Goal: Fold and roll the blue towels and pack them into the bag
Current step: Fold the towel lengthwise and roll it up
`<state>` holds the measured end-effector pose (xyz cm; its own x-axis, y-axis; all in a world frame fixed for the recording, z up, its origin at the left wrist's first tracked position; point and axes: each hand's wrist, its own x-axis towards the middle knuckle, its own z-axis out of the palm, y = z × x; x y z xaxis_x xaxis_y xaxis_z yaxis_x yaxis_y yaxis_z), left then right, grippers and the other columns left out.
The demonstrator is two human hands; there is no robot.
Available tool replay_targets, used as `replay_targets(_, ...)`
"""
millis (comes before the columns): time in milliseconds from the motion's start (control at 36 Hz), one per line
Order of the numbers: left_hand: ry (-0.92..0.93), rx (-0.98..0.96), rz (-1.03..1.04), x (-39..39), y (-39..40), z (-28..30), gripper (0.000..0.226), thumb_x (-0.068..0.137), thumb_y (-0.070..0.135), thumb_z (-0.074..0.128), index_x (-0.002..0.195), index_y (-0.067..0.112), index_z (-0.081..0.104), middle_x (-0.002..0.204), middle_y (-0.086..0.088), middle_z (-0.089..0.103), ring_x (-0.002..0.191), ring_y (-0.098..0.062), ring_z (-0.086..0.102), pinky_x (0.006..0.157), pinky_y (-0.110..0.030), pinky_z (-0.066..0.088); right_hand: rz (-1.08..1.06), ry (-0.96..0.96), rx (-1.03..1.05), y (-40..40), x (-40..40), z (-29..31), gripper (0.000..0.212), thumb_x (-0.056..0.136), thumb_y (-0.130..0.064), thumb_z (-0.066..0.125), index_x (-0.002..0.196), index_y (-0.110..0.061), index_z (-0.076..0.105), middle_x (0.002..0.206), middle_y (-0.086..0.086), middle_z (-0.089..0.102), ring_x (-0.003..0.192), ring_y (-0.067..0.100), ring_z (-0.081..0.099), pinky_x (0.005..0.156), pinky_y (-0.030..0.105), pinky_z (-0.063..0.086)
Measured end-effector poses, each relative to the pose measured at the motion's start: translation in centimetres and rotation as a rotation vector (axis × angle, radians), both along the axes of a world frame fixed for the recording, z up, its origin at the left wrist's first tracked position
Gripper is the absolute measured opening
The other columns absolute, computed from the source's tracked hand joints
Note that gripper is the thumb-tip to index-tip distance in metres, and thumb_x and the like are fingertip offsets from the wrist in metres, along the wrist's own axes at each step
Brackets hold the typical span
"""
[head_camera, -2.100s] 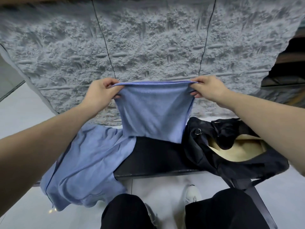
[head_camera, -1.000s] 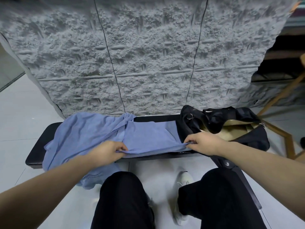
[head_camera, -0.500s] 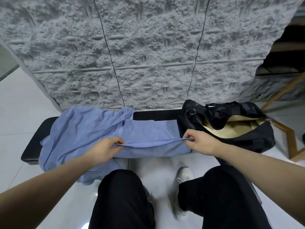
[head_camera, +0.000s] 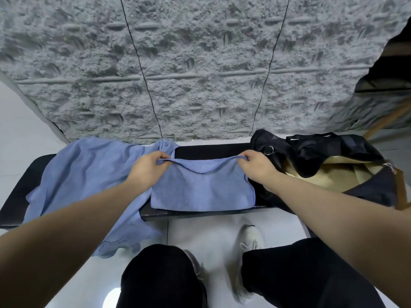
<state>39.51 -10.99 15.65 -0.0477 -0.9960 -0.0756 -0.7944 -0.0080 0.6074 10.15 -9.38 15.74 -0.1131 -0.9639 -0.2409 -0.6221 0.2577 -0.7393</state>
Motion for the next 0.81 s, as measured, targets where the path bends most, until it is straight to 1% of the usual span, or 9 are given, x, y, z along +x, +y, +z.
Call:
replay_targets(56, 0.018, 0.043, 0.000, 0.0, -1.2, -1.2, 0.007, 0.096, 0.023, 0.058, 0.098, 0.023, 0.065, 0.095, -0.003, 0.070, 0.088, -0.022, 0.063, 0.076, -0.037, 0.049, -0.046, -0.024, 0.044, -1.1, 0.4, -1.0, 0.019, 0.094, -0.016, 0.042, 0.095, -0.013, 0.061, 0.090, 0.003, 0.061, 0.082, 0.019, 0.055, 0.064, 0.028, 0.042)
replay_targets(194, 0.004, 0.107, -0.022, 0.4, -3.1, -3.7, 0.008, 0.096, 0.021, 0.058, 0.096, 0.023, 0.066, 0.092, 0.006, 0.063, 0.084, -0.011, 0.055, 0.065, -0.019, 0.042, -0.088, 0.019, 0.174, -3.2, 1.1, -3.3, 0.019, 0.098, -0.018, 0.038, 0.099, -0.015, 0.057, 0.096, 0.007, 0.059, 0.088, 0.024, 0.055, 0.073, 0.029, 0.043)
replay_targets(306, -0.015, 0.095, -0.042, 0.4, -4.1, -4.6, 0.012, 0.098, 0.018, 0.057, 0.094, 0.017, 0.068, 0.088, -0.001, 0.062, 0.081, -0.016, 0.055, 0.062, -0.012, 0.040, -0.124, 0.092, 0.218, -4.4, 1.0, -4.6, 0.023, 0.099, -0.017, 0.040, 0.112, -0.009, 0.057, 0.102, 0.010, 0.056, 0.089, 0.025, 0.051, 0.074, 0.030, 0.040)
replay_targets(389, -0.007, 0.078, -0.084, 0.3, -4.4, -4.6, 0.018, 0.097, 0.006, 0.055, 0.089, -0.002, 0.069, 0.083, -0.022, 0.062, 0.076, -0.020, 0.048, 0.060, -0.016, 0.036, -0.144, 0.115, 0.240, -4.9, 0.8, -5.1, 0.030, 0.098, -0.016, 0.041, 0.120, -0.004, 0.058, 0.112, 0.014, 0.060, 0.090, 0.026, 0.052, 0.074, 0.029, 0.040)
replay_targets(444, -0.025, 0.105, -0.081, 0.1, -4.7, -4.6, 0.019, 0.097, 0.007, 0.054, 0.081, 0.004, 0.063, 0.078, -0.026, 0.058, 0.073, -0.019, 0.046, 0.061, -0.022, 0.034, -0.140, 0.130, 0.246, -5.2, 0.8, -5.4, 0.026, 0.098, -0.015, 0.042, 0.116, -0.005, 0.058, 0.113, 0.014, 0.059, 0.090, 0.025, 0.052, 0.074, 0.028, 0.039)
replay_targets(500, -0.040, 0.150, -0.045, 0.2, -4.9, -4.8, 0.020, 0.098, 0.013, 0.054, 0.079, 0.022, 0.054, 0.074, -0.006, 0.054, 0.077, -0.019, 0.047, 0.068, -0.035, 0.042, -0.132, 0.132, 0.248, -5.5, 0.8, -5.6, 0.022, 0.097, -0.015, 0.043, 0.109, -0.007, 0.060, 0.105, 0.013, 0.059, 0.087, 0.025, 0.053, 0.069, 0.027, 0.039)
replay_targets(556, -0.029, 0.205, -0.006, 0.2, -5.3, -4.9, 0.016, 0.098, 0.016, 0.051, 0.083, 0.018, 0.055, 0.080, -0.016, 0.058, 0.070, -0.022, 0.049, 0.069, -0.047, 0.049, -0.135, 0.113, 0.245, -5.7, 0.8, -5.8, 0.018, 0.096, -0.014, 0.045, 0.091, -0.007, 0.061, 0.085, 0.009, 0.059, 0.074, 0.024, 0.051, 0.057, 0.025, 0.036)
replay_targets(667, -0.027, 0.321, 0.063, 0.7, -5.7, -5.1, 0.024, 0.098, 0.027, 0.055, 0.094, 0.007, 0.066, 0.086, -0.020, 0.064, 0.057, -0.022, 0.054, 0.059, -0.026, 0.046, -0.136, 0.140, 0.284, -5.9, 0.9, -6.3, 0.031, 0.095, -0.015, 0.047, 0.066, -0.009, 0.037, 0.064, 0.003, 0.041, 0.058, 0.019, 0.039, 0.048, 0.024, 0.027)
replay_targets(806, -0.026, 0.348, 0.037, 1.5, -6.2, -4.9, 0.032, 0.094, 0.026, 0.062, 0.096, -0.004, 0.071, 0.095, -0.023, 0.070, 0.080, -0.030, 0.063, 0.082, -0.042, 0.053, -0.062, 0.166, 0.301, -5.8, 0.6, -6.0, 0.040, 0.098, -0.019, 0.049, 0.060, -0.013, 0.036, 0.059, 0.001, 0.038, 0.052, 0.015, 0.033, 0.047, 0.025, 0.027)
